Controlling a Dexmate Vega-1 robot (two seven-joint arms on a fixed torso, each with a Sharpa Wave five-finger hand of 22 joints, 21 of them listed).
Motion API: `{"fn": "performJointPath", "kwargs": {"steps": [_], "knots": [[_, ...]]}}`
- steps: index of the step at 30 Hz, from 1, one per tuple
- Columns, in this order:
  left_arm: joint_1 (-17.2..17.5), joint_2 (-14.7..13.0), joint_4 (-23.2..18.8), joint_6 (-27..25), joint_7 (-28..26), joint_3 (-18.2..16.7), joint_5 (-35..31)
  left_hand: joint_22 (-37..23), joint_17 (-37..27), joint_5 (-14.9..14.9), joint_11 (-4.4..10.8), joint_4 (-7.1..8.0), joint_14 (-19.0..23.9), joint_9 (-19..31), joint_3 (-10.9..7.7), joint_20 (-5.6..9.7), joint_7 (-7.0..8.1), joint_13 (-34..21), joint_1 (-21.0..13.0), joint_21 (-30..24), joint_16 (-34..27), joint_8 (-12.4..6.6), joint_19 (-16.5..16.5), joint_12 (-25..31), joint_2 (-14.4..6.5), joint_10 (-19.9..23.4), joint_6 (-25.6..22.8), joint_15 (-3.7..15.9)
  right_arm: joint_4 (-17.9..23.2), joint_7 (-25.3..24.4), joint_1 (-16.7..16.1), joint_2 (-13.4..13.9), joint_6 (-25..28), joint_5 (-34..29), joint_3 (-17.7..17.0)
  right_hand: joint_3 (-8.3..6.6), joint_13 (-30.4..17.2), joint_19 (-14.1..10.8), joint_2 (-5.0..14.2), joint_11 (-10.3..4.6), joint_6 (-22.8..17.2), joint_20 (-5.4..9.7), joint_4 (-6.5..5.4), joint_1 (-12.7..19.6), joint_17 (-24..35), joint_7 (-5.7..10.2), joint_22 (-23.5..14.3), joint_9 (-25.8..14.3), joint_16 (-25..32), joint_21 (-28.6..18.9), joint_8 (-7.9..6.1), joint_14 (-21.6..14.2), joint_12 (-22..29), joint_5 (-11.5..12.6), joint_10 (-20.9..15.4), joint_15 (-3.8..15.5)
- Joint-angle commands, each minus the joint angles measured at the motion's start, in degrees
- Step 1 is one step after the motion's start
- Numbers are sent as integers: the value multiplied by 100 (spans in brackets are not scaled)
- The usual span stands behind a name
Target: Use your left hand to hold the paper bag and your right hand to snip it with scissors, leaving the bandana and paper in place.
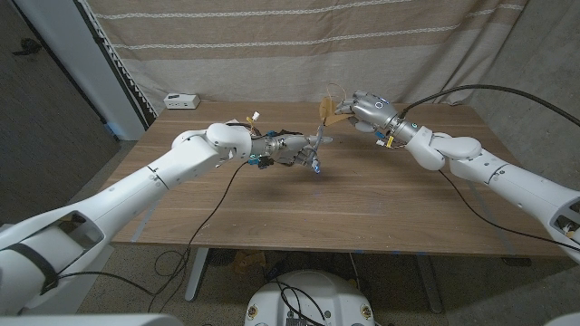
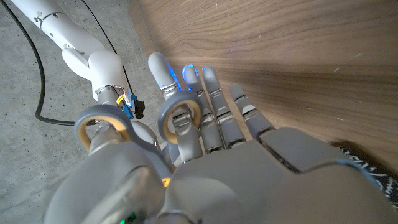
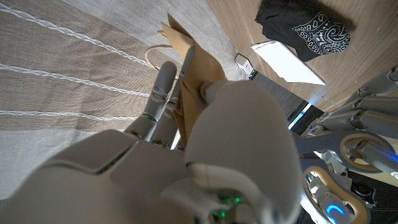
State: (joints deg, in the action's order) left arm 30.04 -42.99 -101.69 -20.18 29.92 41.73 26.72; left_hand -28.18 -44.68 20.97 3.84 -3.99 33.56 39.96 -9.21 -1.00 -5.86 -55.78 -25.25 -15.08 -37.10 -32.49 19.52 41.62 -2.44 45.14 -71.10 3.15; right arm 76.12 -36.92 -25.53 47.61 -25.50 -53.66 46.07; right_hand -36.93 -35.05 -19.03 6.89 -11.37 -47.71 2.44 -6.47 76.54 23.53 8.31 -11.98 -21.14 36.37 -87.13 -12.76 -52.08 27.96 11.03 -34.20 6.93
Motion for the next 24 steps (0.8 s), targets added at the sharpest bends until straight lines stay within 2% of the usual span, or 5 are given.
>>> {"fn": "performJointPath", "kwargs": {"steps": [1,6,10,15,24], "knots": [[16,147,188,217,35,19,25,-75,-30,-87,122,37,-61,36,-462,15,-251,-10,-1234,-82,-64,2,-22,-4,-1009,65,-231,475,157,91,-106,86,34,7,-96,4,5,22,552,-2,-238,948,21,507,13,184,-10,-30,-5,-48,-38,16,36,27,-42,644],[-15,224,296,283,70,40,28,-160,-69,-275,149,131,-129,132,-964,19,-225,-41,-1441,-133,-145,-36,-53,3,-1021,24,-168,492,186,84,-134,104,34,1,-132,10,5,24,552,0,-232,946,20,507,8,189,-8,-31,-13,-51,-32,17,36,27,-43,644],[-61,291,411,321,150,73,42,-199,-89,-384,166,186,-158,195,-1140,40,-169,-54,-1493,-159,-192,-61,-63,13,-1006,21,-125,535,228,106,-166,128,43,10,-164,13,8,28,551,-2,-234,945,21,507,5,182,-5,-32,-17,-50,-31,17,36,27,-47,643],[-93,388,575,414,235,95,78,-297,-140,-648,214,337,-194,555,-1487,79,67,-88,-1556,-231,-329,-275,-77,34,-981,-6,-37,576,266,129,-185,153,36,3,-194,21,6,29,551,-2,-238,943,19,504,1,181,-4,-32,-25,-54,-28,17,38,26,-50,644],[-202,522,851,517,493,179,120,-542,-150,-930,475,796,-419,2195,-2030,129,567,-399,-1464,-394,-495,-1026,-189,114,-931,-338,1056,636,353,210,-202,180,26,2,-249,28,7,36,550,-1,-236,943,22,504,-10,186,3,-36,-44,-52,-22,27,43,26,-64,646]]}}
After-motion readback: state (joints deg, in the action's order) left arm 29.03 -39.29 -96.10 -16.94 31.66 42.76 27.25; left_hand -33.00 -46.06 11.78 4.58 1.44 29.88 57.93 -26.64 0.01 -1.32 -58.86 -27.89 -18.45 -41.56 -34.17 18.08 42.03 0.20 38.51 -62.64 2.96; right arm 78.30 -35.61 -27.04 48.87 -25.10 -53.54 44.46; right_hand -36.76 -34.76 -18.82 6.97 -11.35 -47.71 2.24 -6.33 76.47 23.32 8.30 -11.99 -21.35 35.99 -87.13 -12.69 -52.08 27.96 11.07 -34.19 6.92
